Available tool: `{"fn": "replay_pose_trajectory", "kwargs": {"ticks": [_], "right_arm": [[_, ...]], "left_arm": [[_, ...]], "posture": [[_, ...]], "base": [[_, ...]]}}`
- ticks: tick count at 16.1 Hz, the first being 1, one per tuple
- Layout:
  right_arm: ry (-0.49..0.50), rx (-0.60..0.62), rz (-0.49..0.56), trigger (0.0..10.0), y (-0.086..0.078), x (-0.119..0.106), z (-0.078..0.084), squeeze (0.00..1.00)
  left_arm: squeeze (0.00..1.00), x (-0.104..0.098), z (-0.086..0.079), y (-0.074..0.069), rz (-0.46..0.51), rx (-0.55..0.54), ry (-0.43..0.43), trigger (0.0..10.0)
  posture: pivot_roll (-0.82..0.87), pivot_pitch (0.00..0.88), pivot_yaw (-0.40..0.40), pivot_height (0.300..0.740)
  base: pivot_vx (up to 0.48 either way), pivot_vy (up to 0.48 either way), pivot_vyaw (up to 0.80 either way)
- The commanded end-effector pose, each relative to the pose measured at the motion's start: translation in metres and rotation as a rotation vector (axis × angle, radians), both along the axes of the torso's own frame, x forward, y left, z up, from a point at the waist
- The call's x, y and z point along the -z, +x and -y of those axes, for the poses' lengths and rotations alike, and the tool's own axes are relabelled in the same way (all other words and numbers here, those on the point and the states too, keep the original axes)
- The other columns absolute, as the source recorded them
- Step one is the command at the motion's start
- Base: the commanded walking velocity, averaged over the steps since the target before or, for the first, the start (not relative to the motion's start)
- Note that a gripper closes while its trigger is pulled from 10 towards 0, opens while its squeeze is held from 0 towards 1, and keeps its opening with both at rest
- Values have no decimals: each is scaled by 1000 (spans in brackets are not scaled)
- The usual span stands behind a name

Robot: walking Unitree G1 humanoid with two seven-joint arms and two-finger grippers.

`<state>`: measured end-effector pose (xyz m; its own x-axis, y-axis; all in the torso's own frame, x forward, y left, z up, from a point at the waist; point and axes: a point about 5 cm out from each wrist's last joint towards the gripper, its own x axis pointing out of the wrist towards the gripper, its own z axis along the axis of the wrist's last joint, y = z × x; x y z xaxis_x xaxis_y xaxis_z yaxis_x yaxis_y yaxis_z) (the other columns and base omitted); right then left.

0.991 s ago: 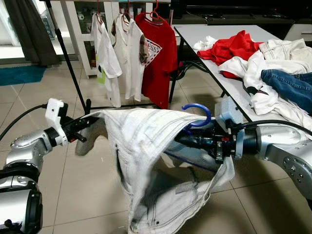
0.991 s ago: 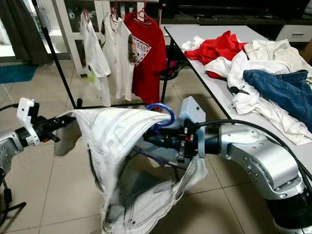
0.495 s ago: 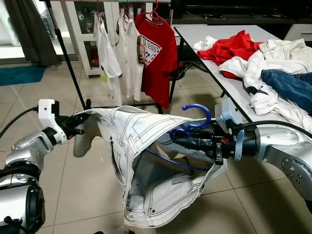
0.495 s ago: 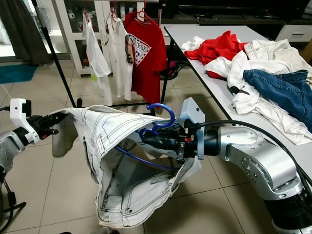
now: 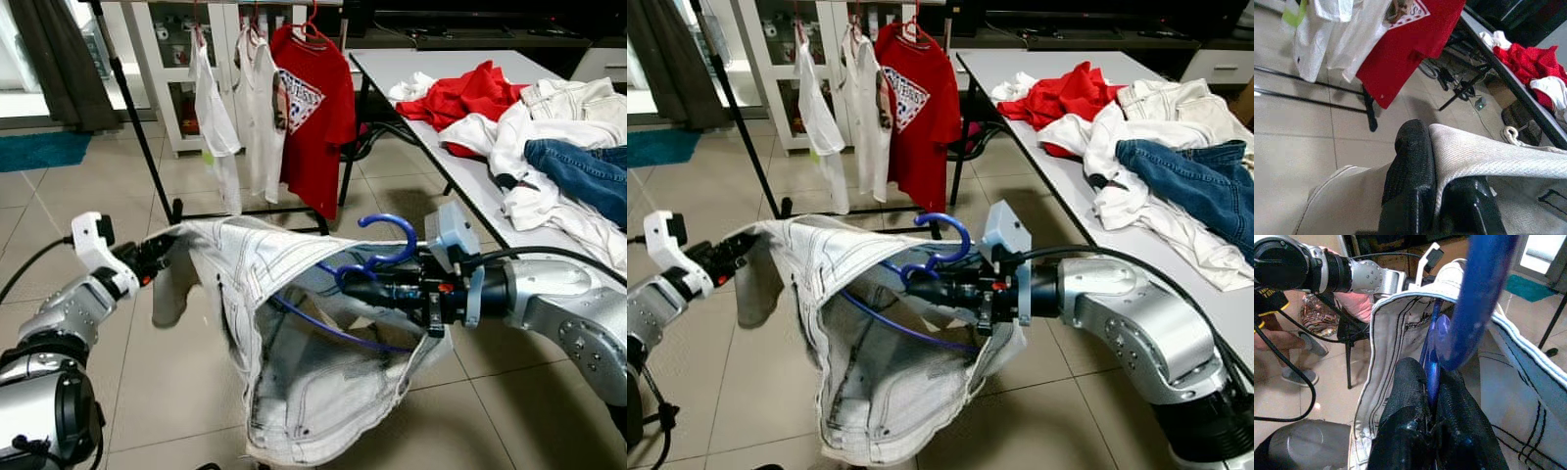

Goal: Hang hanger

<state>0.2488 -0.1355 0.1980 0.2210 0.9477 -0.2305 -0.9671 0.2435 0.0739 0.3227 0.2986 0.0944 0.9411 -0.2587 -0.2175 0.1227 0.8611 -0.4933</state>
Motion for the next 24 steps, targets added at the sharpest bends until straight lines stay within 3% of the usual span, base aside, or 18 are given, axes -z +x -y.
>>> {"fn": "replay_pose_trajectory", "kwargs": {"ticks": [1, 2, 3, 7, 9, 10, 12, 13, 14, 15, 16, 17, 18, 19, 20, 21, 23, 24], "right_arm": [[-29, 160, 92, 10000, 10, -18, 36, 0], [-26, 157, 92, 10000, 10, -18, 34, 0], [-24, 155, 91, 10000, 10, -18, 33, 0], [-31, 170, 84, 10000, 12, -16, 30, 0], [-55, 232, 82, 10000, 16, -12, 33, 0], [-88, 303, 88, 10000, 21, -9, 36, 0], [-88, 391, 72, 10000, 26, 3, 30, 0], [-72, 403, 68, 10000, 26, 5, 25, 0], [-47, 425, 65, 10000, 27, 11, 15, 0], [-39, 471, 66, 10000, 29, 20, 3, 0], [-42, 503, 76, 10000, 31, 25, -3, 0], [-32, 548, 74, 10000, 34, 27, -7, 0], [-24, 621, 87, 10000, 40, 26, -9, 0], [-19, 736, 74, 10000, 52, 25, -7, 0], [-22, 760, 67, 10000, 55, 26, -7, 0], [-30, 784, 66, 10000, 58, 27, -6, 0], [-60, 873, 67, 10000, 71, 29, -6, 0], [-57, 897, 68, 10000, 75, 27, -7, 0]], "left_arm": [[0, -6, -54, -21, -60, -293, 98, 1176], [47, -5, -43, -17, -50, -185, 134, 10000], [1000, -5, -36, -13, -47, -123, 160, 10000], [1000, -1, -35, -15, -86, -99, 235, 10000], [1000, -2, -39, -17, -70, -120, 260, 10000], [1000, -3, -41, -18, -59, -119, 321, 10000], [1000, -4, -18, -7, 33, -88, 373, 10000], [1000, -4, -6, -3, 56, -65, 344, 10000], [1000, -4, 22, 5, 95, 17, 350, 10000], [478, -7, 60, 9, 147, 143, 386, 10000], [161, -12, 84, 8, 185, 235, 421, 10000], [0, -25, 101, 6, 251, 288, 396, 10000], [0, -39, 115, 2, 312, 339, 335, 10000], [122, -49, 131, -4, 364, 449, 273, 10000], [761, -49, 135, -6, 361, 480, 276, 10000], [1000, -49, 140, -8, 358, 529, 277, 10000], [1000, -58, 171, -25, 364, 810, 181, 10000], [1000, -62, 180, -30, 364, 881, 143, 10000]], "posture": [[-170, 0, 3, 740], [-170, 0, 3, 740], [-169, 0, 1, 740], [-173, 0, 4, 740], [-188, 0, 14, 740], [-191, 0, 15, 740], [-190, 0, 7, 740], [-185, 0, 0, 740], [-181, 0, -4, 740], [-181, 0, -4, 740], [-181, 0, -4, 740], [-171, 0, -4, 740], [-166, 0, 1, 740], [-164, 0, 4, 740], [-163, 0, 5, 740], [-164, 0, 7, 740], [-169, 0, 8, 740], [-169, 0, 3, 740]], "base": [[0, 0, 0], [0, 0, 0], [0, 0, 0], [0, 0, 0], [0, 0, 0], [0, 0, 0], [0, 0, 0], [0, 0, 0], [0, 0, 0], [0, 0, 0], [0, 0, 0], [0, 0, 0], [0, 0, 0], [0, 0, 0], [0, 0, 0], [0, 0, 0], [0, 0, 0], [0, 0, 0]]}}
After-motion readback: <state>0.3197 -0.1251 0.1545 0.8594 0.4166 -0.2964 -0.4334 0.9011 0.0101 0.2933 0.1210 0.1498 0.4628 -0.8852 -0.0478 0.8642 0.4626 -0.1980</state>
